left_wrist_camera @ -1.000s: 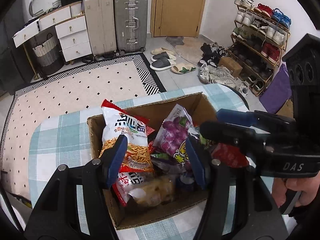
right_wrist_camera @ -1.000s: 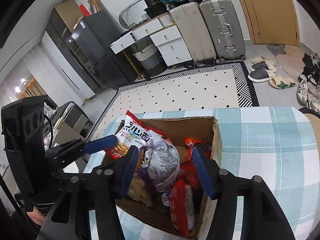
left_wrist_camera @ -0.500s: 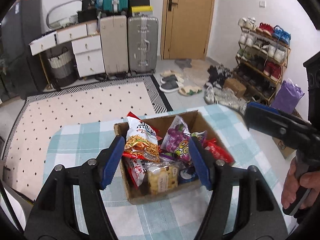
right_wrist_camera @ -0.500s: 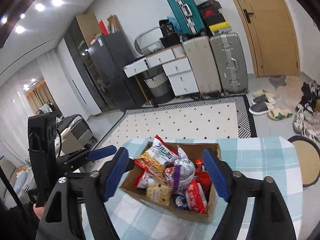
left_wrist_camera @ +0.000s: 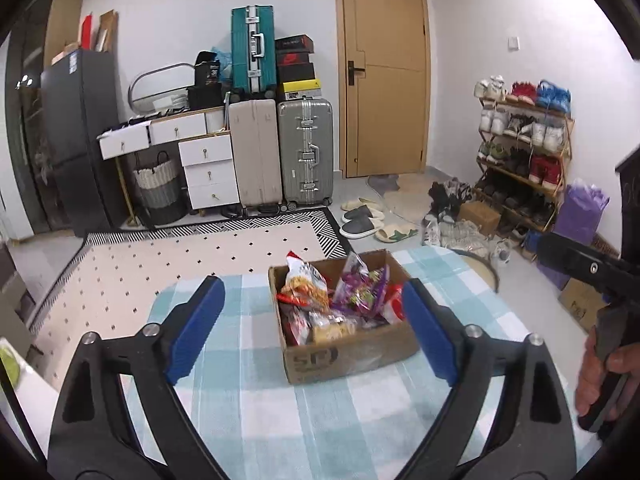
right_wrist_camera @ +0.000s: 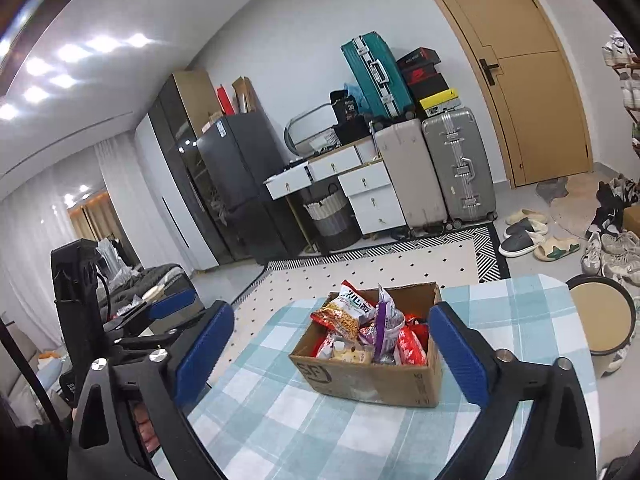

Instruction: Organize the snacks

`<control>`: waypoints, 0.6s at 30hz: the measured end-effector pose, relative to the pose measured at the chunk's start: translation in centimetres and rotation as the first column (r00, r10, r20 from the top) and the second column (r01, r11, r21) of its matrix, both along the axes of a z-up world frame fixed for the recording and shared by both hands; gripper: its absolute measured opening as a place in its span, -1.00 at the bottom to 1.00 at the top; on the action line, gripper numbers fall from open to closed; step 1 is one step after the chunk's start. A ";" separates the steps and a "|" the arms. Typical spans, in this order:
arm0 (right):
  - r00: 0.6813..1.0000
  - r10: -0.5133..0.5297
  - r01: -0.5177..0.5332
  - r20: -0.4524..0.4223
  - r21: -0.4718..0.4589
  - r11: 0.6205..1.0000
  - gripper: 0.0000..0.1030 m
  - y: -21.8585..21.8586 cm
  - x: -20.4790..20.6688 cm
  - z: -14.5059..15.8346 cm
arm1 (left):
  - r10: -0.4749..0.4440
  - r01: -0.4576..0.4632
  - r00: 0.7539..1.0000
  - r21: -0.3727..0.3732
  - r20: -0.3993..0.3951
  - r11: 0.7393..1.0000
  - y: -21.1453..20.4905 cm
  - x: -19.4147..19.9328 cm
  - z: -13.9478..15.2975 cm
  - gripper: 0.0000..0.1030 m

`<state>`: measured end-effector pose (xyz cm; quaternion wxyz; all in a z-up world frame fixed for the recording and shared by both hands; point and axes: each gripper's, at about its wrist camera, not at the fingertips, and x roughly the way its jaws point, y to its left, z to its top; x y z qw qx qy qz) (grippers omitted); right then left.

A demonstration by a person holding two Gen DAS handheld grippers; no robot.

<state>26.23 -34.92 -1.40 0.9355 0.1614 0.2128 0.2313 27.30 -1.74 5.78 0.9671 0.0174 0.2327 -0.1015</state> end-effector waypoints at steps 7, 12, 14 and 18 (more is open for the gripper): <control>0.996 -0.040 0.043 0.079 -0.032 0.999 0.99 -0.8 -6.2 -0.6 | 0.055 -0.053 0.995 -0.023 0.086 0.998 3.3 -8.0 -0.2 0.99; 0.977 -0.085 0.107 0.197 -0.101 0.989 0.99 -0.3 -11.5 -1.1 | 0.066 -0.068 0.989 0.007 0.129 0.998 5.3 -12.2 -2.0 0.99; 0.968 -0.087 0.116 0.235 -0.112 0.987 0.99 -0.1 -13.6 -1.6 | 0.072 -0.074 0.989 0.010 0.131 0.997 5.8 -13.1 -2.8 0.99; 0.958 -0.080 0.120 0.275 -0.132 0.984 0.99 0.3 -16.4 -3.2 | 0.099 -0.100 0.980 -0.002 0.171 0.995 7.0 -15.7 -4.7 0.99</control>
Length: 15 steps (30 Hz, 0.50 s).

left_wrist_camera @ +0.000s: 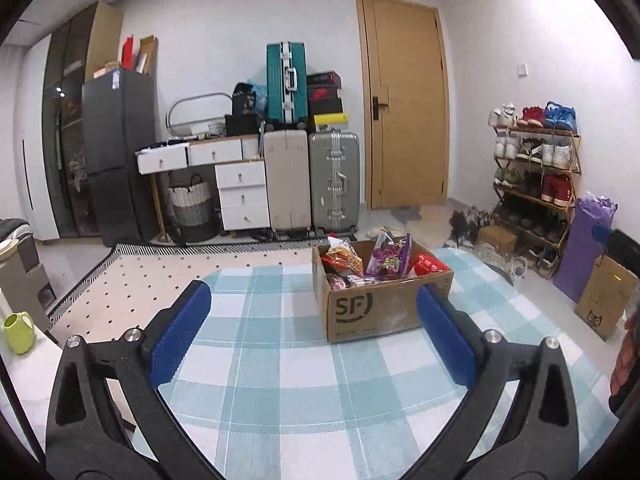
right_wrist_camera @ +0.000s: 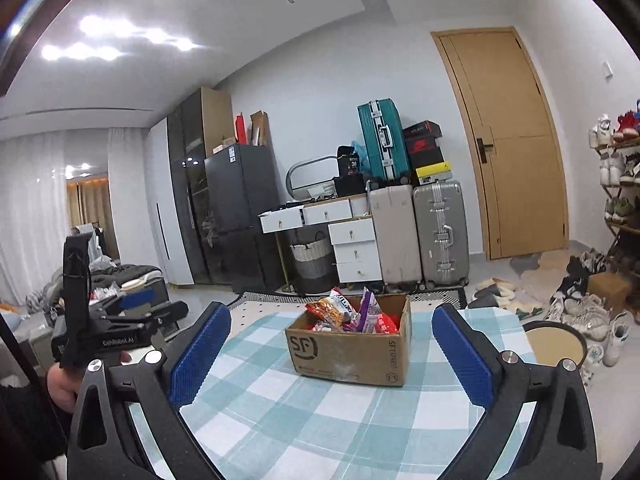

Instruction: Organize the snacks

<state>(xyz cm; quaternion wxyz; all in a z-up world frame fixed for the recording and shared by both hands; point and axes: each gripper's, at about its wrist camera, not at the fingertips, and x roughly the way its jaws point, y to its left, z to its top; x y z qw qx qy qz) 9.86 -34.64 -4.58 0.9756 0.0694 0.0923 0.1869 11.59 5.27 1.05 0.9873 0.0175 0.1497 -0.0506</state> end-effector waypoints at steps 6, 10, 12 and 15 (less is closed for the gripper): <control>0.999 -0.021 0.018 -0.032 -0.088 0.996 0.99 1.5 -1.1 -4.0 | 0.040 -0.043 0.998 0.053 0.056 0.998 0.4 -2.2 -3.8 0.99; 0.997 -0.052 0.046 -0.049 -0.115 0.992 0.99 1.6 -0.3 -6.6 | 0.063 -0.064 0.998 -0.001 -0.015 0.998 1.3 -1.6 -7.1 0.99; 0.995 -0.062 0.053 -0.073 -0.123 0.991 0.99 1.7 0.3 -7.9 | 0.084 -0.086 0.996 -0.033 -0.041 0.996 1.9 -0.7 -8.6 0.99; 0.992 -0.074 0.062 -0.103 -0.117 0.991 0.99 1.1 1.0 -9.5 | 0.105 -0.110 0.992 -0.069 -0.066 0.992 2.6 0.5 -10.7 0.99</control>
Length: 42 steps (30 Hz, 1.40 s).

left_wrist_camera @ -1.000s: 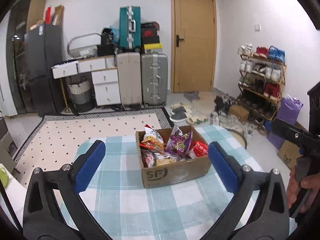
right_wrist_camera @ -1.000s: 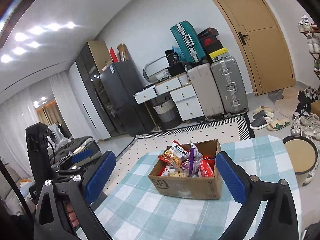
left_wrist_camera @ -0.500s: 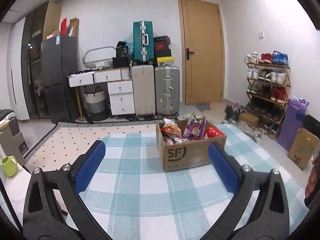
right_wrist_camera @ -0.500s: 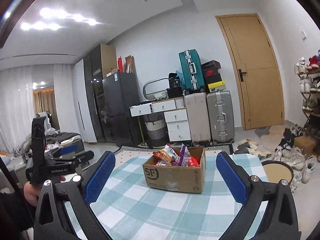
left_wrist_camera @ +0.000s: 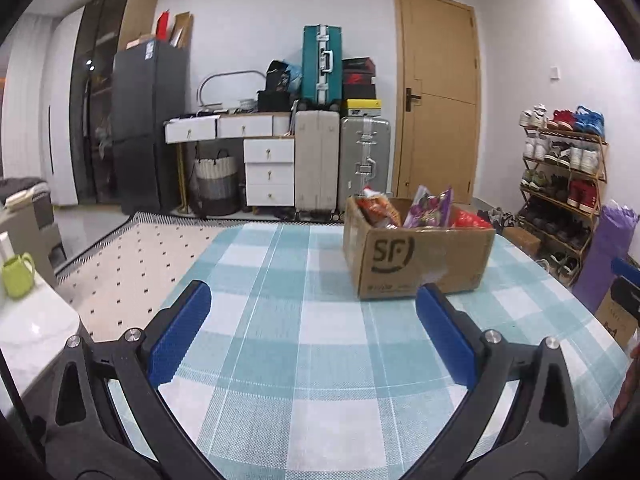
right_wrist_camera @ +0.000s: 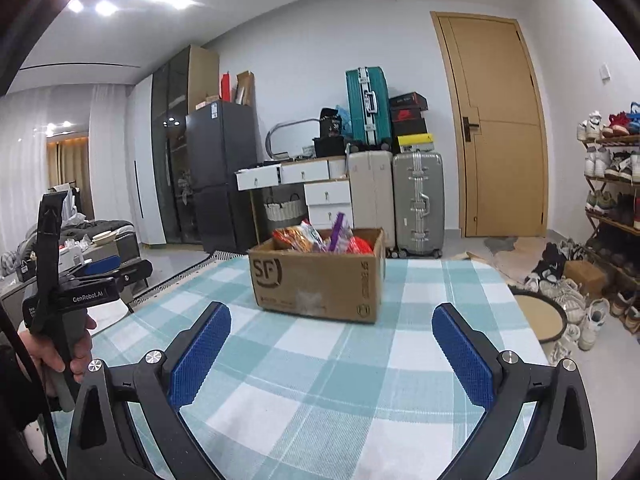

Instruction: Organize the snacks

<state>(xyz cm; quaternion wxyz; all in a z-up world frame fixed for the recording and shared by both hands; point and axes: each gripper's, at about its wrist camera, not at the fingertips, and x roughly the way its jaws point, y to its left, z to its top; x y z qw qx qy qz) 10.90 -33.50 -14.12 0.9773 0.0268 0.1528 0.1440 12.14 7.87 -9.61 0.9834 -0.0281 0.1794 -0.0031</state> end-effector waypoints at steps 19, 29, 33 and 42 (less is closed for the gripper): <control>0.998 -0.028 0.029 -0.050 0.007 1.000 0.99 -1.0 1.4 -2.4 | -0.016 0.016 1.000 0.044 0.001 0.999 -1.9 3.3 -3.3 0.99; 0.998 -0.037 0.038 -0.055 0.023 0.999 0.99 -1.4 1.6 -2.4 | -0.036 0.035 0.999 0.039 0.035 0.999 -2.1 2.7 -3.2 0.99; 0.997 -0.037 0.039 -0.064 0.026 0.999 0.99 -1.5 1.8 -2.5 | -0.033 0.032 0.999 0.032 0.031 0.999 -2.0 2.8 -3.4 0.99; 0.997 -0.045 0.048 -0.062 0.040 0.998 0.99 -1.8 2.0 -2.6 | -0.064 0.063 0.997 0.033 0.050 0.998 -2.3 2.4 -3.5 0.99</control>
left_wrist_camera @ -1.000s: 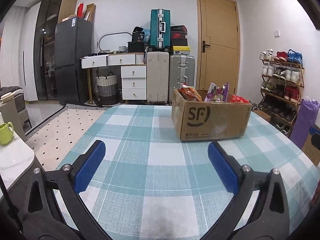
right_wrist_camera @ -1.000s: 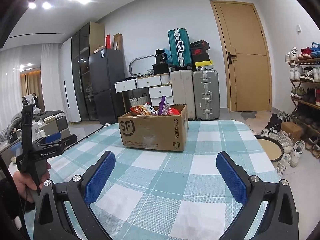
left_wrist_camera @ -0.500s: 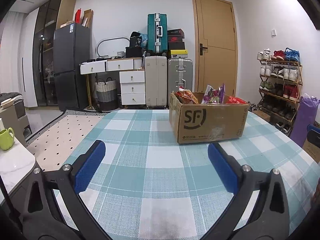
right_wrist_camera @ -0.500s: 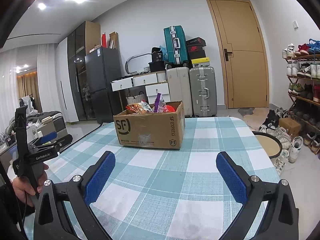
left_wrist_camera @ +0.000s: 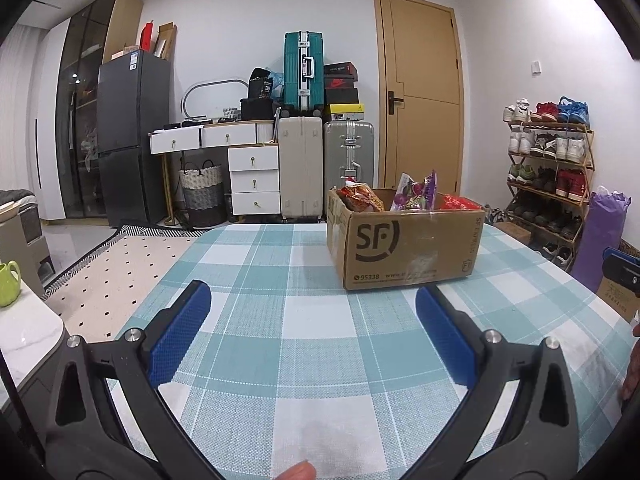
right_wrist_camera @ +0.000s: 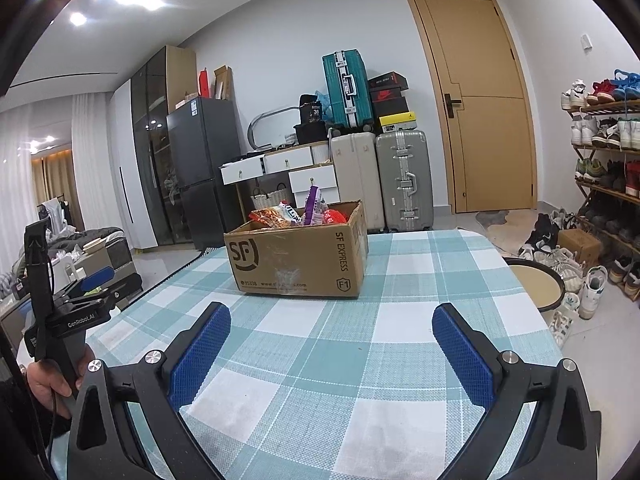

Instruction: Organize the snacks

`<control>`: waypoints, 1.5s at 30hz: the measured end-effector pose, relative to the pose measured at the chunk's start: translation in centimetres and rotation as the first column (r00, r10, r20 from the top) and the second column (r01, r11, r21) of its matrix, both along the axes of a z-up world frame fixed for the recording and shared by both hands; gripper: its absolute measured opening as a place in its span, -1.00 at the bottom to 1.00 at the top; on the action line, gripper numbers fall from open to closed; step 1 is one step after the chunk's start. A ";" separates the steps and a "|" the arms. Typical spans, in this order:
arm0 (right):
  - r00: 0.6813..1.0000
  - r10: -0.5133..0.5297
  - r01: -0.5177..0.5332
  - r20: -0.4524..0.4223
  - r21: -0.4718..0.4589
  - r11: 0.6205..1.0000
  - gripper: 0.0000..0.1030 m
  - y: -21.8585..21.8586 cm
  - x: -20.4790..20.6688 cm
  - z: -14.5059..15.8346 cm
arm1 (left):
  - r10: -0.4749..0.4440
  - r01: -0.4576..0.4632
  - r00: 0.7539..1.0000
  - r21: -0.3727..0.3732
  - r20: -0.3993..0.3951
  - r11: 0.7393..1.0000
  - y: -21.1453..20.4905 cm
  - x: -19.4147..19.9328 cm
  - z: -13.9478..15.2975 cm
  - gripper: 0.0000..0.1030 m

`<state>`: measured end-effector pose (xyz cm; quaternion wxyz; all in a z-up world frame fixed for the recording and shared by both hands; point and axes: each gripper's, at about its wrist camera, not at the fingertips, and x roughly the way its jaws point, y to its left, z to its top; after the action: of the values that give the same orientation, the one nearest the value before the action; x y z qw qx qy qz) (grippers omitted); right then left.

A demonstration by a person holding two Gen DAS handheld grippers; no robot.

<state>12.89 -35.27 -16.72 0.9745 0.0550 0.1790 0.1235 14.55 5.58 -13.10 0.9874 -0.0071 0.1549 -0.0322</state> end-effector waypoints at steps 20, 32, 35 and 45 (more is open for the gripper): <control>1.000 -0.001 0.002 0.007 -0.013 1.000 0.99 0.3 0.0 -0.2 | 0.009 -0.009 1.000 -0.005 0.003 1.000 -0.1 0.0 -0.2 0.99; 1.000 -0.001 0.002 0.006 -0.011 1.000 0.99 0.3 0.0 -0.3 | 0.006 -0.006 1.000 0.003 0.006 1.000 -0.3 0.1 -0.4 0.99; 1.000 -0.001 0.001 0.006 -0.012 1.000 0.99 0.3 0.0 -0.3 | 0.005 -0.005 1.000 0.003 0.006 1.000 -0.2 0.0 -0.4 0.99; 1.000 -0.002 0.002 0.006 -0.011 1.000 0.99 0.3 0.0 -0.3 | 0.014 -0.014 1.000 0.003 0.002 1.000 -0.3 0.1 -0.5 0.99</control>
<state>12.89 -34.93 -16.99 0.9754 0.0493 0.1767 0.1219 14.66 5.29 -13.63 0.9877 -0.0064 0.1540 -0.0250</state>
